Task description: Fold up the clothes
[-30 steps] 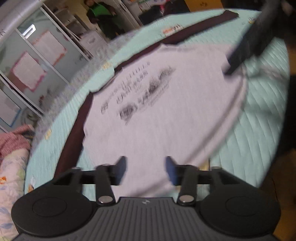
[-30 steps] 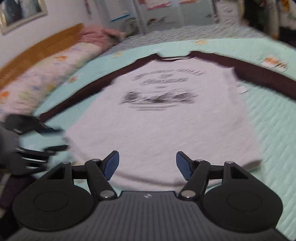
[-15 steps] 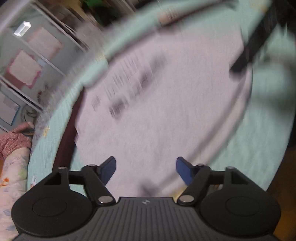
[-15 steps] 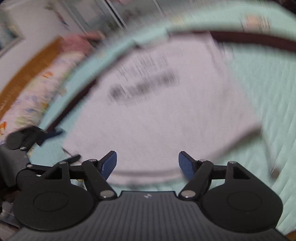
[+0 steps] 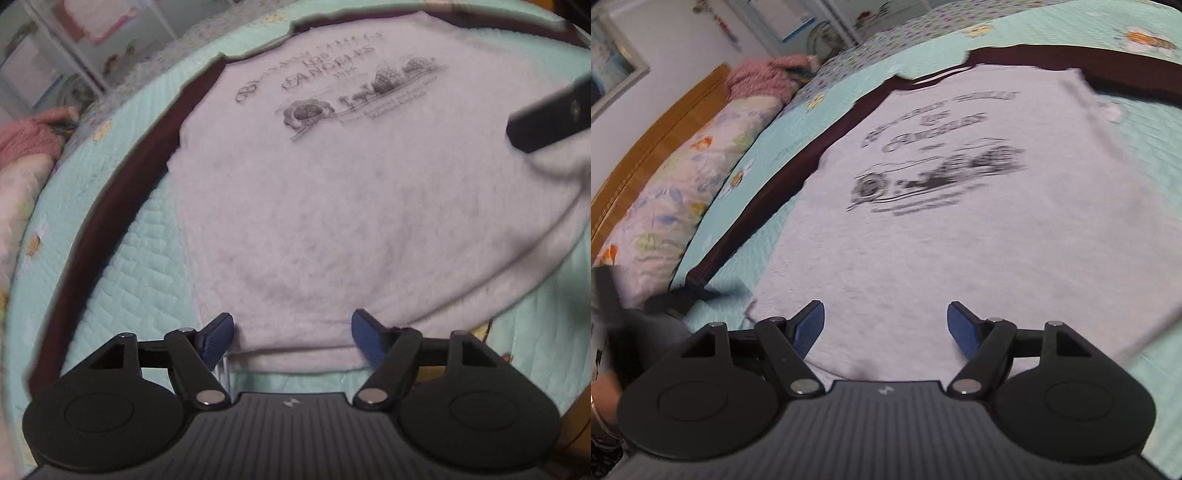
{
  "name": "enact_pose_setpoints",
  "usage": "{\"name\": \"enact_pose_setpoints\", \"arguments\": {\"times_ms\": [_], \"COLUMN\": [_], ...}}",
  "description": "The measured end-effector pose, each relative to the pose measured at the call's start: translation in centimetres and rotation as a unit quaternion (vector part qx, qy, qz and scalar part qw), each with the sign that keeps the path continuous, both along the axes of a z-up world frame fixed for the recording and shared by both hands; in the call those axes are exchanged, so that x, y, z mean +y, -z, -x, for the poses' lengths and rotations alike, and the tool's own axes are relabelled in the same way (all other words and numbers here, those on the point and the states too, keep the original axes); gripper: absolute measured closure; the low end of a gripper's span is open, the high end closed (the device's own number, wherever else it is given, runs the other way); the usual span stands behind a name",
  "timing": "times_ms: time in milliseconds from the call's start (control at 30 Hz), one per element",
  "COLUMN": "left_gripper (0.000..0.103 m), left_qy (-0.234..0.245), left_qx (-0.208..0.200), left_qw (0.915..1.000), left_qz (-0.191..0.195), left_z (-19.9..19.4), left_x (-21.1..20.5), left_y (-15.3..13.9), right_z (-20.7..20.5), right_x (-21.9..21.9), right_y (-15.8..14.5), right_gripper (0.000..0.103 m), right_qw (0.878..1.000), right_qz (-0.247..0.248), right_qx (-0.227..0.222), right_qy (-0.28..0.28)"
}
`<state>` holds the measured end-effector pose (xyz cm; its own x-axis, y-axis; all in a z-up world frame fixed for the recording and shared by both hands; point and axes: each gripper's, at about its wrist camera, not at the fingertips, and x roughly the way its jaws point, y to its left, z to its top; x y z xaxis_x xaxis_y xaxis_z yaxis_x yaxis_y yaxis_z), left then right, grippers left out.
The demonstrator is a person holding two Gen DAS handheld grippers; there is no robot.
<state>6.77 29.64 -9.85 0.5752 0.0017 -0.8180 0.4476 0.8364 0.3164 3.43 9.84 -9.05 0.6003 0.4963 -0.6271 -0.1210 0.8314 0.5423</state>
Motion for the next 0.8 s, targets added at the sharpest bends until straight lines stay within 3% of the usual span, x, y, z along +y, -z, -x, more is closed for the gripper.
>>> {"name": "enact_pose_setpoints", "arguments": {"times_ms": [33, 67, 100, 200, 267, 300, 400, 467, 533, 600, 700, 800], "left_gripper": [0.031, 0.042, 0.046, 0.040, 0.036, 0.037, 0.038, 0.040, 0.040, 0.039, 0.033, 0.033], "left_qy": [-0.003, -0.004, -0.002, 0.039, 0.032, 0.028, 0.022, 0.019, 0.026, 0.028, -0.006, -0.046], "left_qx": [-0.004, -0.014, -0.028, -0.103, -0.074, -0.037, -0.020, -0.010, -0.030, -0.070, -0.092, 0.006], "left_qw": [0.9999, 0.9996, 0.9992, 0.9936, 0.9967, 0.9988, 0.9995, 0.9997, 0.9992, 0.9970, 0.9953, 0.9987], "left_qz": [0.016, 0.022, 0.028, 0.024, -0.007, -0.015, -0.011, -0.007, 0.006, 0.019, 0.028, 0.021], "left_z": [0.0, 0.1, 0.3, 1.6, 0.6, 0.1, 0.3, 0.5, 1.0, 1.7, 0.1, -2.2], "left_x": [0.3, 0.3, 0.3, -0.2, -0.5, -0.4, 0.0, 0.2, 0.3, 0.6, 1.1, 2.6], "left_y": [-0.6, -1.4, -2.2, -3.8, -2.1, -0.7, 0.0, 0.3, -1.2, -3.3, -3.6, -0.2], "right_z": [-0.4, -0.7, -0.5, -0.4, -1.0, -1.3, -1.1, -0.1, -0.2, -1.1, -3.5, -6.5], "right_x": [0.5, 1.1, 1.1, 0.5, 0.0, -0.3, -0.4, 0.0, 0.6, 1.5, 3.0, 4.8], "right_y": [-0.2, -0.3, -0.6, -1.3, -0.6, 0.1, 3.0, 2.8, 1.5, -0.5, -2.2, 0.1], "right_gripper": [0.028, 0.028, 0.028, 0.028, 0.028, 0.028, 0.029, 0.029, 0.029, 0.029, 0.029, 0.029], "right_qw": [1.000, 1.000, 1.000, 0.999, 0.999, 0.999, 0.997, 0.997, 0.996, 0.996, 0.993, 0.987], "right_qz": [-0.001, -0.003, -0.006, 0.024, 0.042, 0.042, 0.035, 0.044, 0.049, 0.049, 0.072, 0.111], "right_qx": [-0.003, -0.005, -0.011, -0.029, -0.023, -0.014, 0.054, 0.051, 0.051, 0.015, -0.026, 0.029], "right_qy": [-0.006, -0.011, -0.012, -0.012, -0.007, -0.003, -0.032, -0.049, -0.062, -0.078, -0.084, -0.116]}}
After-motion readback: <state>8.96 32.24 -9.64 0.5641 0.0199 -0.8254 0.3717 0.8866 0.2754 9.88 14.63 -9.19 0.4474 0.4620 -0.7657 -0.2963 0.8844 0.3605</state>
